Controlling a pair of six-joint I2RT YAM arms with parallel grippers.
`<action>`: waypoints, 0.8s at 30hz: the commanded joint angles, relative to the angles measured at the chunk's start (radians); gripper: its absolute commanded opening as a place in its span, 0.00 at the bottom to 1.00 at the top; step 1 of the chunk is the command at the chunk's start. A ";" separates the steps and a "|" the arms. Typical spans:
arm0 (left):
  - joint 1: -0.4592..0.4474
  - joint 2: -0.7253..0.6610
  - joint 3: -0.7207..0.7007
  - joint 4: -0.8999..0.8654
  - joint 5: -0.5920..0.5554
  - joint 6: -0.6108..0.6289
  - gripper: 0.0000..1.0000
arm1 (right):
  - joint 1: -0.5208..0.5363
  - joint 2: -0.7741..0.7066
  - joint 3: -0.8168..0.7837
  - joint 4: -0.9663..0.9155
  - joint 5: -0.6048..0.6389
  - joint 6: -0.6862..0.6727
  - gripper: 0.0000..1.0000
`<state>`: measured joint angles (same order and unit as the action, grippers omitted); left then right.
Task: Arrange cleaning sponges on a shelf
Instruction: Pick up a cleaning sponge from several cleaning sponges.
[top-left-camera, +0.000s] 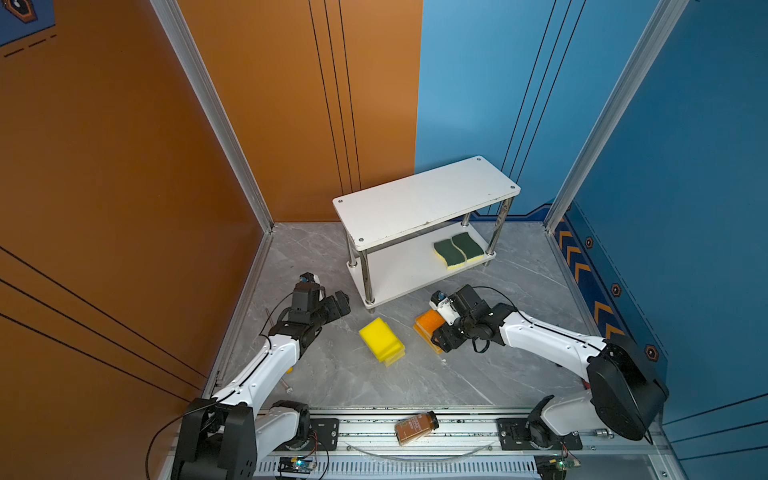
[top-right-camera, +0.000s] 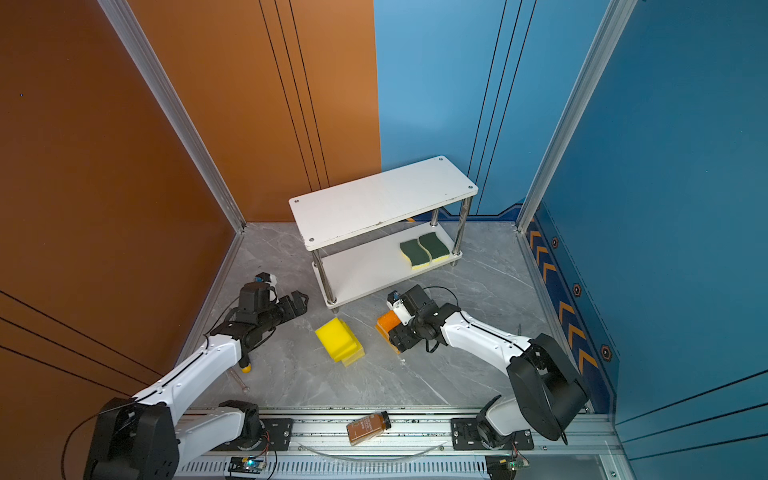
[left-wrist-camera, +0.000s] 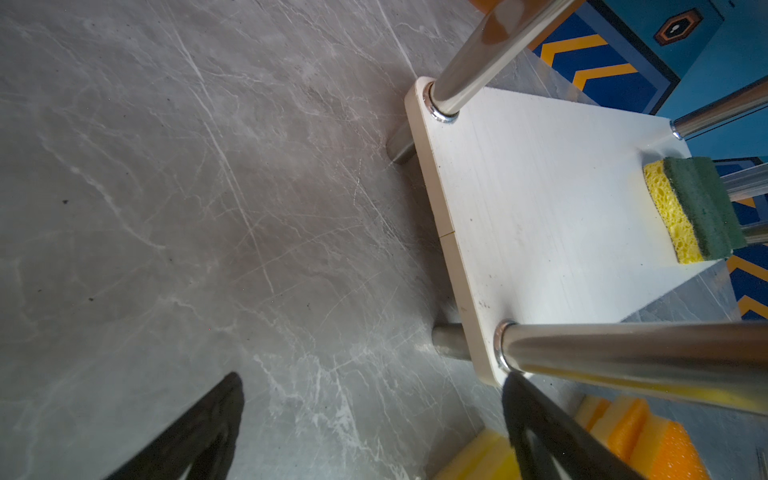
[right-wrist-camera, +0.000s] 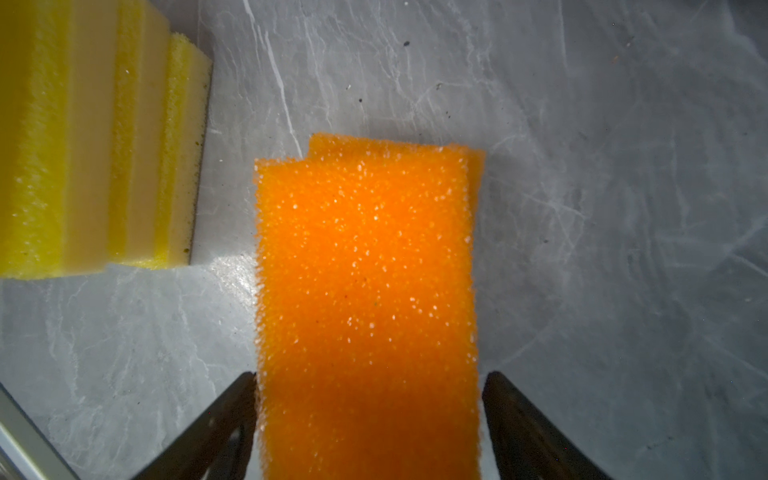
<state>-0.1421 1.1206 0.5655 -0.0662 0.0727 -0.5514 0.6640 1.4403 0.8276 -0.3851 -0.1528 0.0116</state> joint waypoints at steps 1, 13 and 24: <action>0.001 -0.002 -0.006 0.003 0.012 -0.008 0.98 | 0.005 0.003 0.026 -0.036 0.005 -0.015 0.82; 0.003 -0.002 -0.009 0.002 0.011 -0.008 0.98 | 0.005 0.001 0.026 -0.043 0.025 -0.014 0.73; 0.004 -0.005 -0.012 0.002 0.011 -0.006 0.98 | -0.013 -0.044 0.029 -0.040 0.009 -0.012 0.61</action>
<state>-0.1421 1.1206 0.5655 -0.0662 0.0727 -0.5514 0.6601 1.4273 0.8299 -0.3939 -0.1520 0.0006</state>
